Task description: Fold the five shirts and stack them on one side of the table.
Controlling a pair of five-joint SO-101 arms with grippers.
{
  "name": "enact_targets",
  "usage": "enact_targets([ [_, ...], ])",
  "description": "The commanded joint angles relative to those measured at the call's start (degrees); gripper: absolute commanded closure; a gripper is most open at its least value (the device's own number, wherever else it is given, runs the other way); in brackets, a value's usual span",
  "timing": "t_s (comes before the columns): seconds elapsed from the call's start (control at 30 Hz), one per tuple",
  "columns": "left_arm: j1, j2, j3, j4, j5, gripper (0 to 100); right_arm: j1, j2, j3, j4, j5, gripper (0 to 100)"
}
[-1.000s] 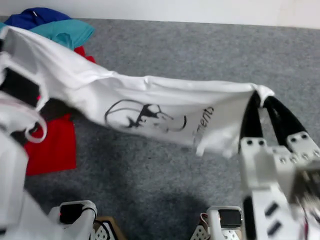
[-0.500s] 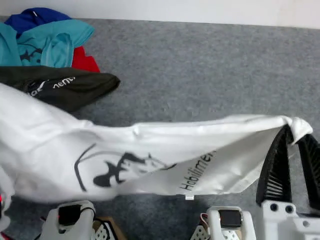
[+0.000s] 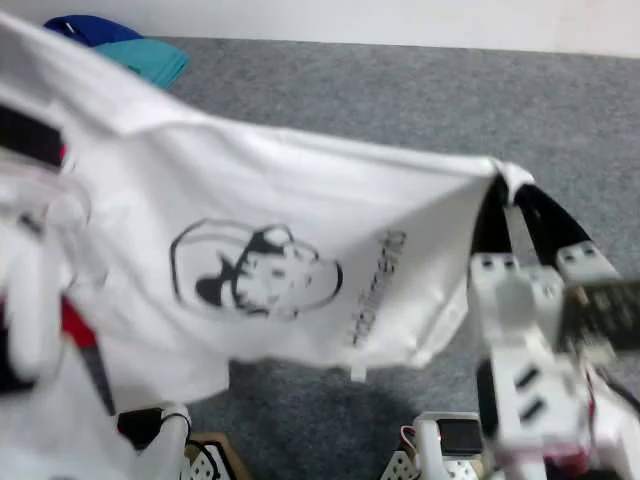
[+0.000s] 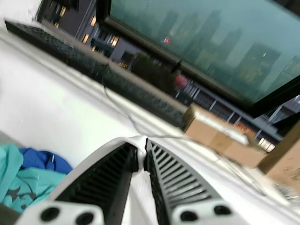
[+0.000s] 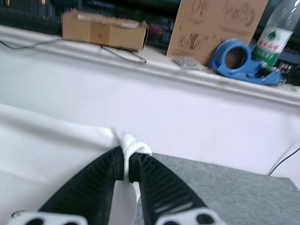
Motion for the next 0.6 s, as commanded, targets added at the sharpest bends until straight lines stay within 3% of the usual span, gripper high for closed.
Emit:
enact_targets([
  [0.0, 0.84, 0.13, 13.85, -15.82, 0.44, 99, 0.75, 1.27, 9.80, -11.47, 0.62, 99.2],
  [0.3, 5.93, 0.13, 39.78, -46.07, 0.18, 99, 0.75, 12.09, 29.14, -34.33, 0.62, 99.2],
  [0.57, 5.93, 0.13, 49.63, -48.62, 0.18, 99, 0.75, 25.71, 31.60, -45.67, 0.26, 99.2],
])
